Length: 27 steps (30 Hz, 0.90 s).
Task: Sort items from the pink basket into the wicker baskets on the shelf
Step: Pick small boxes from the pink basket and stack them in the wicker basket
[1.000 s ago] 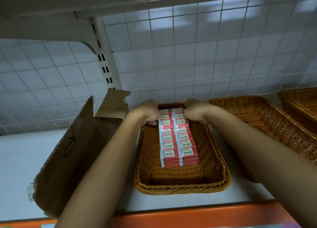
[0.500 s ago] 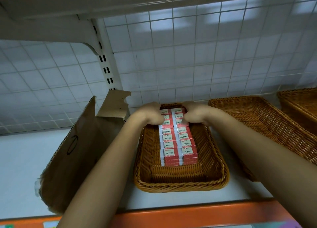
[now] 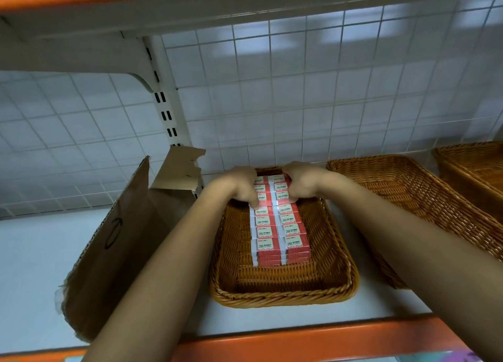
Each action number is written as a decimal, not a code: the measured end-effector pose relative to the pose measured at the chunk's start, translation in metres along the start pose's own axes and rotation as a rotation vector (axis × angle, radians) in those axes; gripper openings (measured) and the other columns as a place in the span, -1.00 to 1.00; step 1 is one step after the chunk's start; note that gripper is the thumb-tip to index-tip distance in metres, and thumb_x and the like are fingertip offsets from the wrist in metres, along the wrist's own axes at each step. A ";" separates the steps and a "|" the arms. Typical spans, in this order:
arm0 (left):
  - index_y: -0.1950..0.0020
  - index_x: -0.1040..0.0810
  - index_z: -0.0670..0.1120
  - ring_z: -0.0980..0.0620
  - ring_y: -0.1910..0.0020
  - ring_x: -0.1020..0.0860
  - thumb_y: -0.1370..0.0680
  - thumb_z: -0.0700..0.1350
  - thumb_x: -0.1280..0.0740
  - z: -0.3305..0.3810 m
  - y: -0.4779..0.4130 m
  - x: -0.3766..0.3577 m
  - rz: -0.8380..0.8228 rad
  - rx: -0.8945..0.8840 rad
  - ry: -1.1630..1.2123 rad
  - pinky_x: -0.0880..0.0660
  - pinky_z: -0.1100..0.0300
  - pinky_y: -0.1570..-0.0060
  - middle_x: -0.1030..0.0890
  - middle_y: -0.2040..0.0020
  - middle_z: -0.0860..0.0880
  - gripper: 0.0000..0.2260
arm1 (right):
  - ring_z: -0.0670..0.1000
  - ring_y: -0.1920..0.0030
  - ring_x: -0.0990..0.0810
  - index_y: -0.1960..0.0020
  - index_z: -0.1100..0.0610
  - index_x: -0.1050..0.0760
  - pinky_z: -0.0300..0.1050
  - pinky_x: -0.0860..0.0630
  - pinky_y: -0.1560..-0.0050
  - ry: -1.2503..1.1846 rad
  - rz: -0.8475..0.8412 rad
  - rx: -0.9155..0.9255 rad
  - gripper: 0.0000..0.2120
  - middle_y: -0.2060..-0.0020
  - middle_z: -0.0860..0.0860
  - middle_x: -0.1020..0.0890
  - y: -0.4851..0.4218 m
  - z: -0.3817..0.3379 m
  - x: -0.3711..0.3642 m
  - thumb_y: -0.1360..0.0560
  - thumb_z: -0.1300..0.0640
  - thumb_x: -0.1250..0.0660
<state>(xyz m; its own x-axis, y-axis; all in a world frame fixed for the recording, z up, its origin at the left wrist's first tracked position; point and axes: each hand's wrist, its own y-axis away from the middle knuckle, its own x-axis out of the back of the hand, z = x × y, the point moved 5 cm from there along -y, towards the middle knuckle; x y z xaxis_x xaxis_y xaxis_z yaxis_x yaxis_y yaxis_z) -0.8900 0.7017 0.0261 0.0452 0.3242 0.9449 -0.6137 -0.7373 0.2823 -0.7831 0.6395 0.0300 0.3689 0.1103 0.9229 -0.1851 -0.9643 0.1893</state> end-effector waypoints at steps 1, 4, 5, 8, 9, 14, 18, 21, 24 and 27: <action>-0.25 -0.47 -0.14 -0.05 -0.14 -0.51 -0.44 -0.07 -0.47 0.000 0.000 0.000 0.012 -0.003 0.000 -0.42 0.21 -0.03 -0.55 -0.21 -0.08 -0.57 | 0.05 -0.05 -0.53 -0.23 0.17 -0.42 -0.17 -0.45 0.05 0.007 0.003 -0.002 -0.62 -0.11 0.08 -0.57 -0.001 0.000 0.000 -0.44 0.22 -0.38; -0.24 -0.48 -0.14 -0.05 -0.13 -0.52 -0.45 -0.07 -0.46 -0.001 0.000 0.000 0.026 -0.005 -0.008 -0.42 0.22 0.01 -0.55 -0.20 -0.08 -0.59 | 0.04 -0.01 -0.52 -0.20 0.18 -0.43 -0.17 -0.46 0.05 0.020 0.006 0.004 -0.64 -0.09 0.07 -0.57 -0.003 0.001 0.000 -0.43 0.22 -0.38; -0.24 -0.48 -0.14 -0.05 -0.13 -0.52 -0.45 -0.07 -0.46 -0.001 0.000 0.000 0.028 -0.006 -0.008 -0.42 0.22 0.01 -0.55 -0.20 -0.08 -0.59 | 0.03 0.01 -0.51 -0.20 0.18 -0.43 -0.17 -0.46 0.05 0.027 0.005 0.008 -0.65 -0.09 0.08 -0.57 -0.003 0.000 0.000 -0.44 0.22 -0.38; -0.27 -0.46 -0.14 -0.06 -0.16 -0.51 -0.44 -0.06 -0.47 -0.001 0.001 0.002 0.040 -0.007 -0.007 -0.42 0.22 0.00 -0.55 -0.22 -0.08 -0.56 | 0.02 0.02 -0.50 -0.21 0.18 -0.46 -0.19 -0.44 0.07 0.058 -0.010 0.020 -0.66 -0.09 0.07 -0.58 -0.004 -0.001 0.000 -0.45 0.20 -0.37; -0.29 -0.44 -0.13 -0.06 -0.18 -0.51 -0.44 -0.07 -0.47 -0.001 0.002 0.002 0.045 -0.015 -0.002 -0.42 0.20 -0.04 -0.53 -0.24 -0.08 -0.53 | 0.02 0.01 -0.51 -0.21 0.17 -0.46 -0.19 -0.43 0.06 0.065 -0.015 0.025 -0.66 -0.09 0.07 -0.58 -0.004 -0.001 0.000 -0.45 0.20 -0.37; -0.34 -0.36 -0.07 -0.08 -0.22 -0.49 -0.39 -0.12 -0.50 0.002 0.000 0.003 -0.027 -0.035 0.011 -0.43 0.08 -0.18 -0.52 -0.26 -0.04 -0.43 | 0.05 -0.08 -0.52 -0.24 0.16 -0.46 -0.18 -0.42 0.03 0.072 -0.017 0.043 -0.62 -0.12 0.06 -0.57 -0.005 -0.001 0.001 -0.45 0.17 -0.38; -0.27 -0.47 -0.07 -0.05 -0.17 -0.50 -0.37 -0.06 -0.51 0.003 -0.004 0.006 -0.083 -0.012 -0.040 -0.44 0.09 -0.14 -0.55 -0.23 -0.04 -0.49 | 0.05 -0.07 -0.53 -0.24 0.16 -0.46 -0.19 -0.42 0.04 0.074 -0.014 0.045 -0.63 -0.12 0.06 -0.58 -0.006 0.001 0.000 -0.44 0.17 -0.38; -0.27 -0.47 -0.06 -0.04 -0.17 -0.50 -0.37 -0.04 -0.51 0.003 -0.006 0.006 -0.068 -0.017 -0.051 -0.42 0.14 -0.06 -0.55 -0.21 -0.03 -0.49 | 0.06 -0.09 -0.54 -0.24 0.17 -0.46 -0.19 -0.42 0.04 0.070 -0.006 0.044 -0.64 -0.12 0.06 -0.58 -0.007 0.002 0.000 -0.45 0.17 -0.36; -0.27 -0.47 -0.07 -0.04 -0.18 -0.50 -0.37 -0.04 -0.51 0.003 -0.005 0.006 -0.068 -0.013 -0.048 -0.41 0.15 -0.06 -0.55 -0.21 -0.03 -0.50 | 0.06 -0.10 -0.54 -0.25 0.17 -0.46 -0.21 -0.42 0.04 0.081 -0.001 0.048 -0.64 -0.14 0.06 -0.57 -0.007 0.003 -0.001 -0.46 0.16 -0.35; -0.24 -0.48 -0.10 -0.02 -0.09 -0.50 -0.37 -0.07 -0.51 0.003 -0.006 0.005 -0.071 -0.014 -0.052 -0.45 0.13 -0.08 -0.56 -0.18 -0.04 -0.52 | 0.06 -0.08 -0.54 -0.23 0.17 -0.46 -0.20 -0.42 0.05 0.092 -0.006 0.051 -0.66 -0.12 0.06 -0.58 -0.009 0.003 -0.001 -0.47 0.16 -0.35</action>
<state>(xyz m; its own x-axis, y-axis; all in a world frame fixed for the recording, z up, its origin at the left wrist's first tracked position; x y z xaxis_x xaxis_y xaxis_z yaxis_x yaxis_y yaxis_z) -0.8837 0.7063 0.0292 0.1294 0.3443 0.9299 -0.6181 -0.7053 0.3471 -0.7793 0.6470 0.0262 0.2846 0.1351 0.9491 -0.1361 -0.9743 0.1795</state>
